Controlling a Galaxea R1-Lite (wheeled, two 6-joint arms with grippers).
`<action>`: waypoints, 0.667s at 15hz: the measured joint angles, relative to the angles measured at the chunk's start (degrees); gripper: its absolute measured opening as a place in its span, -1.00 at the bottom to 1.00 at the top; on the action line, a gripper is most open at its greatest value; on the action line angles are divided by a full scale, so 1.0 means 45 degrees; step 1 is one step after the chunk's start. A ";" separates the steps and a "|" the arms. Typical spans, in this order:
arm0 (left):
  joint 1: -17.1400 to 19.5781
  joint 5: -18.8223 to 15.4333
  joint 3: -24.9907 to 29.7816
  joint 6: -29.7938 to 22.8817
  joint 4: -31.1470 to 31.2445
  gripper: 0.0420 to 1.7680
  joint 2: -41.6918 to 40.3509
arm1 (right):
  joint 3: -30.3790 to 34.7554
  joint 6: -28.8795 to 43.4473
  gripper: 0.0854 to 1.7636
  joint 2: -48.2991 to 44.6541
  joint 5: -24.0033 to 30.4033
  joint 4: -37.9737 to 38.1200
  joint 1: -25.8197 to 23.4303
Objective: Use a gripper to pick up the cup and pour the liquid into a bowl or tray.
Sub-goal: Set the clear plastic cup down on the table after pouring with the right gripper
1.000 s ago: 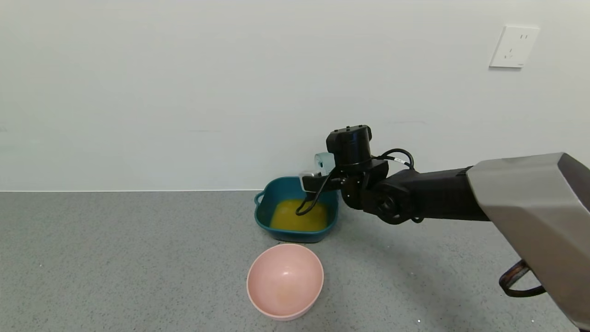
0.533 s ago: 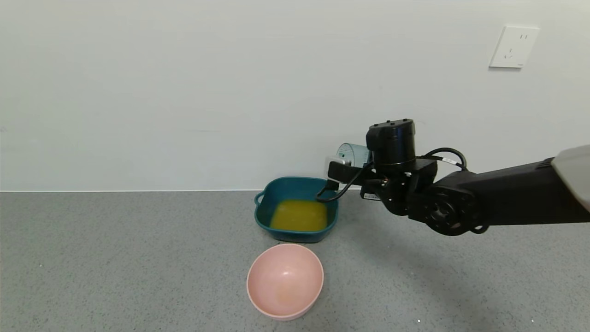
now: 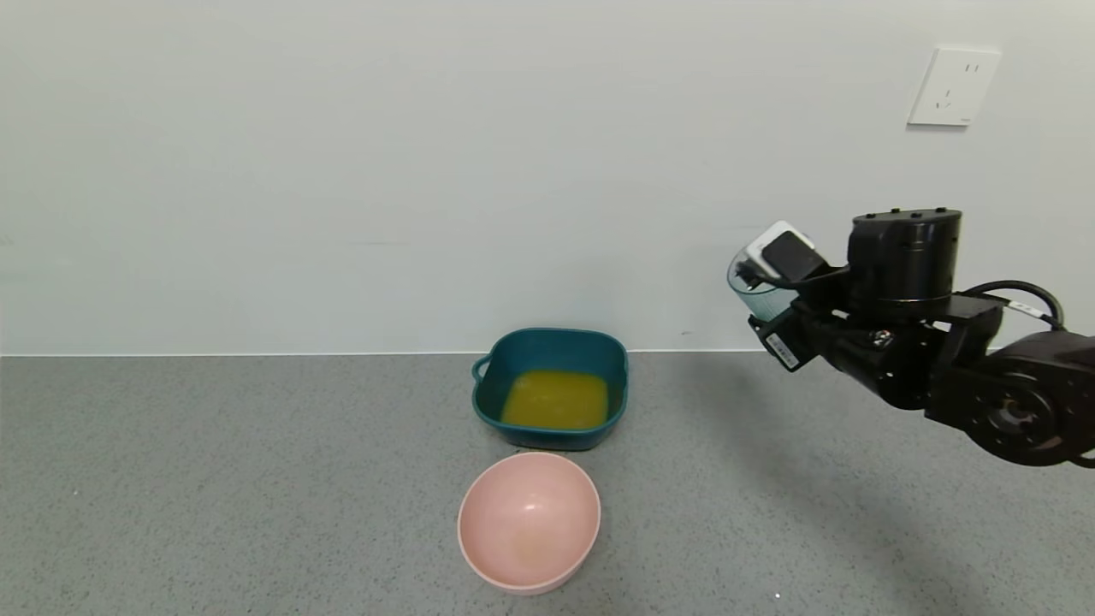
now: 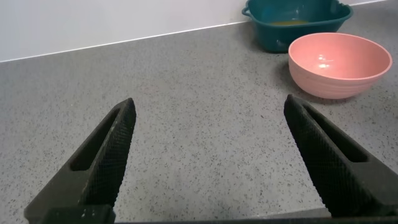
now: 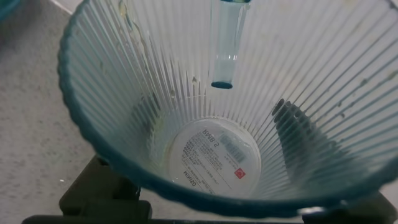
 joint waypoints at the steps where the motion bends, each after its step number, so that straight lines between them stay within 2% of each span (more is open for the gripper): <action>1: 0.0000 0.0000 0.0000 0.0000 0.0005 0.94 0.0000 | 0.0417 0.1249 0.50 -0.0344 0.0349 -0.0005 -0.0233; 4: 0.0000 0.0000 0.0000 0.0000 0.0005 0.94 0.0000 | 0.1869 0.4343 0.50 -0.1414 0.1574 -0.0060 -0.0902; 7: 0.0000 0.0005 0.0000 0.0000 0.0005 0.94 0.0000 | 0.2861 0.7130 0.50 -0.2094 0.2267 -0.0152 -0.1379; 10: 0.0000 0.0005 0.0000 0.0000 0.0005 0.94 0.0000 | 0.3516 0.9016 0.50 -0.2254 0.2798 -0.0233 -0.1612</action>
